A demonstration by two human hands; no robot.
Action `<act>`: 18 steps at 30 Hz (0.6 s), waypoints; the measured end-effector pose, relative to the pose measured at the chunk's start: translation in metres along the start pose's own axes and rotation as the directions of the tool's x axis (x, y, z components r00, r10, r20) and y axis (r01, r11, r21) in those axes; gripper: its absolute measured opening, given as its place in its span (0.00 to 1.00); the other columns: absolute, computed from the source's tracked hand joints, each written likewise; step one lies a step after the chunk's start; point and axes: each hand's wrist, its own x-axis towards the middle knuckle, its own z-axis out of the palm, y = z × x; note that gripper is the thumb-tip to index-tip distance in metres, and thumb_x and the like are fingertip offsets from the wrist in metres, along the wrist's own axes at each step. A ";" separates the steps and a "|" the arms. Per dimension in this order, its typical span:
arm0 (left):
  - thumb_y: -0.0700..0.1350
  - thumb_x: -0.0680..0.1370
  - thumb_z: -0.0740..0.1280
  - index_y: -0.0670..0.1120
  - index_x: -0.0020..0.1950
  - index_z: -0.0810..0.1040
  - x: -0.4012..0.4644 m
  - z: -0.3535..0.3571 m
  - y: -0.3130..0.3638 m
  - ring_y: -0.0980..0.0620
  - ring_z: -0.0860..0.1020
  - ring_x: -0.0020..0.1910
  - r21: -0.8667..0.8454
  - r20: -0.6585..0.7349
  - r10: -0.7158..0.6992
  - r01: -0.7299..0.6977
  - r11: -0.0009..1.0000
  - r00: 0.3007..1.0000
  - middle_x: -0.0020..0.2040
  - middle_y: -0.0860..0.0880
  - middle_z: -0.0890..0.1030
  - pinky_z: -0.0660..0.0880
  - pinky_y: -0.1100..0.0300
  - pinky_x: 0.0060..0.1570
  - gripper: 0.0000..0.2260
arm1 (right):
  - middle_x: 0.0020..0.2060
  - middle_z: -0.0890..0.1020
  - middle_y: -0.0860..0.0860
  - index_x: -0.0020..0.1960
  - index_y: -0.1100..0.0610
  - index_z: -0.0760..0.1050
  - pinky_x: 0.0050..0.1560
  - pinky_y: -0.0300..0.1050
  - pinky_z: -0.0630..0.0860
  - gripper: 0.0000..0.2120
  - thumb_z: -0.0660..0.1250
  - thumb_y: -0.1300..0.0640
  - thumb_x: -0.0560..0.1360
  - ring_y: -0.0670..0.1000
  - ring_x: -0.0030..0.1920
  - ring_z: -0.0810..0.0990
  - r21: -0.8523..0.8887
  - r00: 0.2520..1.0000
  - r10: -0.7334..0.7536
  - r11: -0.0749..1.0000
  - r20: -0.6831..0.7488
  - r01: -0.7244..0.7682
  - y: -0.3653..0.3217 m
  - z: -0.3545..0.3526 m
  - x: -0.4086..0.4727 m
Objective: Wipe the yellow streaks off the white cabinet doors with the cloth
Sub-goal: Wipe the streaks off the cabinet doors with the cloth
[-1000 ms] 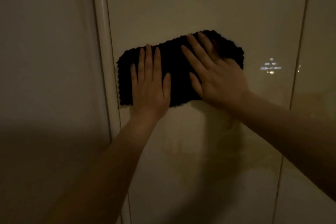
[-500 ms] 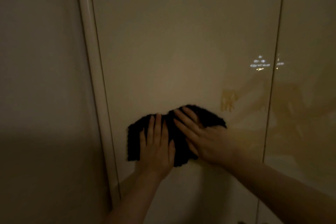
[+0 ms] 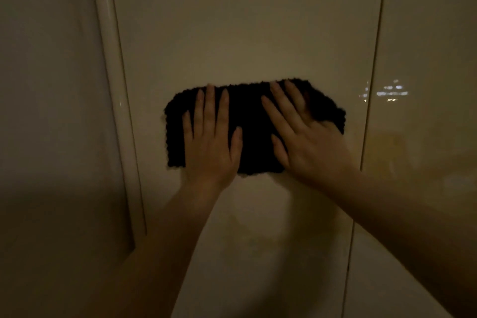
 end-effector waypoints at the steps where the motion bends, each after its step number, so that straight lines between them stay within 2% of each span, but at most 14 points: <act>1: 0.54 0.84 0.46 0.47 0.80 0.47 -0.019 0.004 -0.001 0.46 0.49 0.79 -0.009 0.013 -0.025 0.025 1.000 1.000 0.80 0.43 0.52 0.46 0.45 0.76 0.26 | 0.79 0.52 0.56 0.79 0.59 0.52 0.40 0.46 0.74 0.27 0.49 0.49 0.83 0.55 0.78 0.50 0.009 1.000 -0.012 1.000 0.022 0.012 -0.008 0.004 -0.012; 2: 0.54 0.84 0.45 0.47 0.80 0.46 -0.042 0.008 0.000 0.45 0.49 0.79 -0.023 0.029 -0.059 0.059 0.998 0.998 0.80 0.44 0.51 0.46 0.45 0.76 0.26 | 0.78 0.53 0.56 0.78 0.59 0.53 0.34 0.44 0.72 0.27 0.50 0.50 0.82 0.55 0.78 0.51 0.030 0.998 -0.037 0.999 0.054 0.035 -0.016 0.009 -0.025; 4: 0.55 0.84 0.45 0.47 0.80 0.47 -0.095 0.018 -0.001 0.45 0.49 0.79 -0.067 0.071 -0.138 0.143 0.988 0.988 0.80 0.45 0.49 0.47 0.43 0.75 0.26 | 0.78 0.55 0.57 0.78 0.59 0.56 0.28 0.40 0.66 0.27 0.52 0.52 0.81 0.55 0.77 0.55 0.079 0.986 -0.110 0.992 0.122 0.101 -0.034 0.017 -0.050; 6: 0.56 0.83 0.44 0.48 0.80 0.45 -0.149 0.026 0.002 0.45 0.47 0.79 -0.092 0.114 -0.250 0.261 0.961 0.961 0.80 0.46 0.47 0.48 0.40 0.74 0.27 | 0.77 0.57 0.56 0.77 0.58 0.58 0.28 0.37 0.63 0.27 0.55 0.52 0.79 0.53 0.76 0.59 0.106 0.960 -0.213 0.975 0.180 0.196 -0.051 0.024 -0.074; 9: 0.55 0.84 0.43 0.47 0.80 0.43 -0.208 0.044 0.024 0.44 0.47 0.79 -0.099 0.135 -0.394 0.408 0.908 0.909 0.80 0.45 0.46 0.48 0.39 0.74 0.27 | 0.77 0.59 0.55 0.77 0.58 0.60 0.33 0.35 0.70 0.27 0.54 0.52 0.79 0.51 0.75 0.60 0.131 0.918 -0.324 0.945 0.227 0.301 -0.063 0.035 -0.099; 11: 0.54 0.84 0.43 0.44 0.80 0.44 -0.227 0.055 0.050 0.43 0.48 0.78 -0.110 0.129 -0.443 0.456 0.883 0.887 0.80 0.44 0.46 0.46 0.41 0.74 0.26 | 0.77 0.58 0.54 0.77 0.57 0.60 0.32 0.36 0.71 0.26 0.52 0.52 0.80 0.50 0.74 0.63 0.160 0.903 -0.361 0.930 0.232 0.331 -0.058 0.039 -0.109; 14: 0.53 0.84 0.43 0.43 0.80 0.44 -0.229 0.060 0.087 0.42 0.48 0.78 -0.127 0.144 -0.503 0.520 0.845 0.852 0.80 0.42 0.47 0.42 0.43 0.75 0.26 | 0.78 0.57 0.53 0.77 0.55 0.59 0.34 0.38 0.71 0.26 0.53 0.51 0.80 0.50 0.74 0.64 0.176 0.906 -0.349 0.933 0.237 0.313 -0.040 0.035 -0.123; 18: 0.52 0.83 0.44 0.42 0.80 0.44 -0.214 0.058 0.132 0.41 0.48 0.78 -0.127 0.166 -0.410 0.431 0.893 0.897 0.79 0.40 0.49 0.44 0.41 0.74 0.27 | 0.79 0.55 0.52 0.78 0.54 0.56 0.30 0.37 0.65 0.28 0.54 0.52 0.79 0.48 0.74 0.62 0.159 0.941 -0.234 0.967 0.245 0.199 -0.014 0.021 -0.145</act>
